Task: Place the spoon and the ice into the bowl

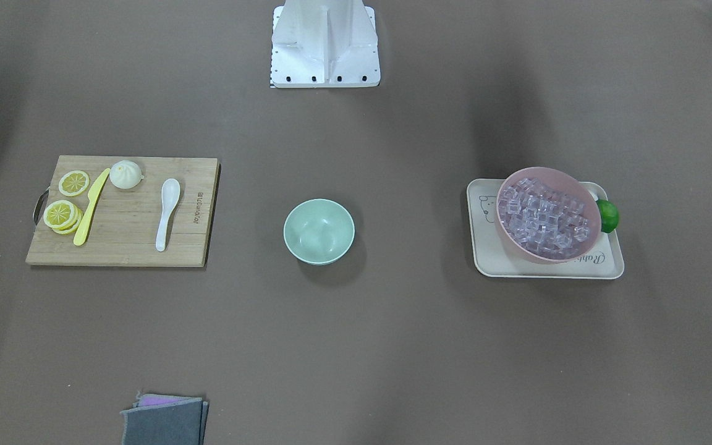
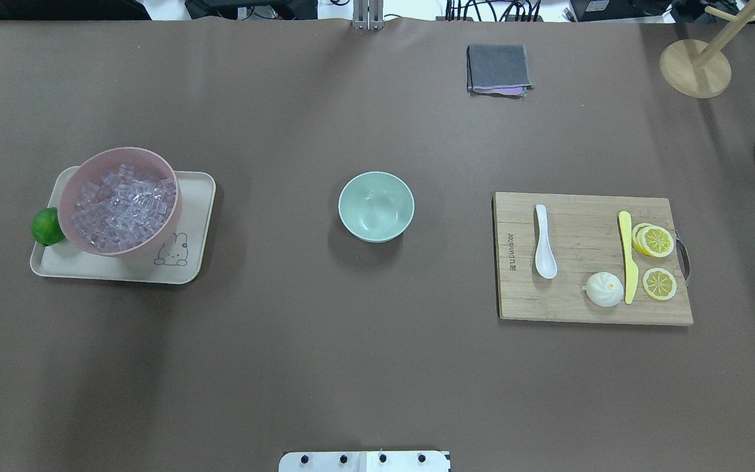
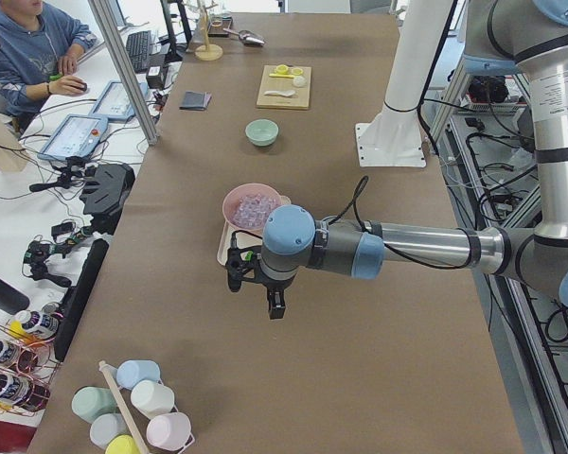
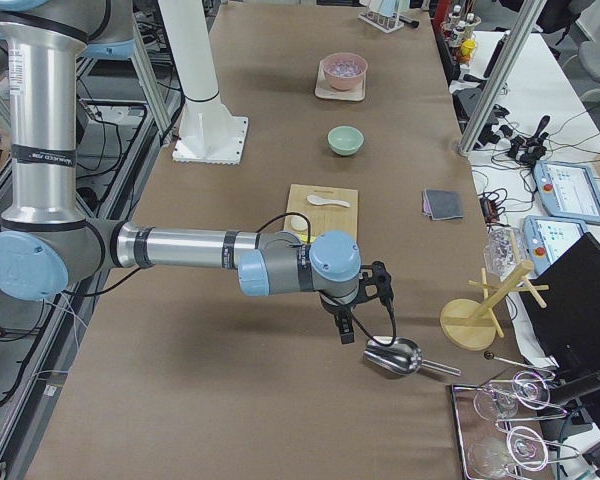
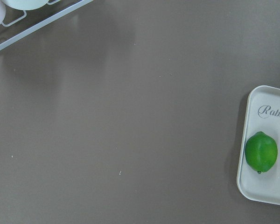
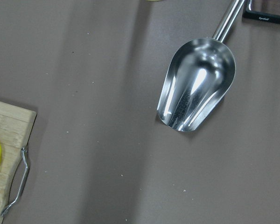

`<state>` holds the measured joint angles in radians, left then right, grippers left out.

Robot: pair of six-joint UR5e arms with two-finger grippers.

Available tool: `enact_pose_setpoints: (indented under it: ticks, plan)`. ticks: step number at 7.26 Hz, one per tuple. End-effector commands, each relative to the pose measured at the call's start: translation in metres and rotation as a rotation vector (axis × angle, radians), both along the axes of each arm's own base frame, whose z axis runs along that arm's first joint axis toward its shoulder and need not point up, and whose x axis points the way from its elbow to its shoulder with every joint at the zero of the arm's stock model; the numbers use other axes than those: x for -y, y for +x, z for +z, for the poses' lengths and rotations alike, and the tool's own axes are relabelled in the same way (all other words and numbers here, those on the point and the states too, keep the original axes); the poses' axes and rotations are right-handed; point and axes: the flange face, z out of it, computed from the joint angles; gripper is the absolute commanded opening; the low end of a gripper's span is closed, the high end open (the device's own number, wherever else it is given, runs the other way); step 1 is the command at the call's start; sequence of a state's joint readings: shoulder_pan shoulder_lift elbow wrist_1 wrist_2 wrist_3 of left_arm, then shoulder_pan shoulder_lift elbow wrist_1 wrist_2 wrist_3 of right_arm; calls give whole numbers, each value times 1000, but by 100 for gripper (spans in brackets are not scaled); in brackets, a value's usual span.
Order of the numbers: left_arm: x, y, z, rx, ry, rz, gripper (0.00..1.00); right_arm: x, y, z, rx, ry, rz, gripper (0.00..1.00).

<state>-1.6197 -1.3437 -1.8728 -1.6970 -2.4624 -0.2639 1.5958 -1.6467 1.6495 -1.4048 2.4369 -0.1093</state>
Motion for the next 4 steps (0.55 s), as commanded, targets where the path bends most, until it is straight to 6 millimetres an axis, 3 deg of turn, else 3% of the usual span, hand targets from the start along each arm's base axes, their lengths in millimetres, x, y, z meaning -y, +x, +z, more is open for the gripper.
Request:
enact_pose_setpoints:
  ticks: [1,2,3,4]
  plan:
    - [7,15,-29,-13,11,0,98,1,-10,-11,35,-11,1,100]
    - [12,33,-50,-16,44,34,97,2,-16,-14,36,-17,-3,100]
    - [18,37,-58,-17,58,40,97,4,-28,-22,36,-13,-18,100]
    - [26,49,-75,-28,49,27,98,9,-45,-39,45,-44,0,100]
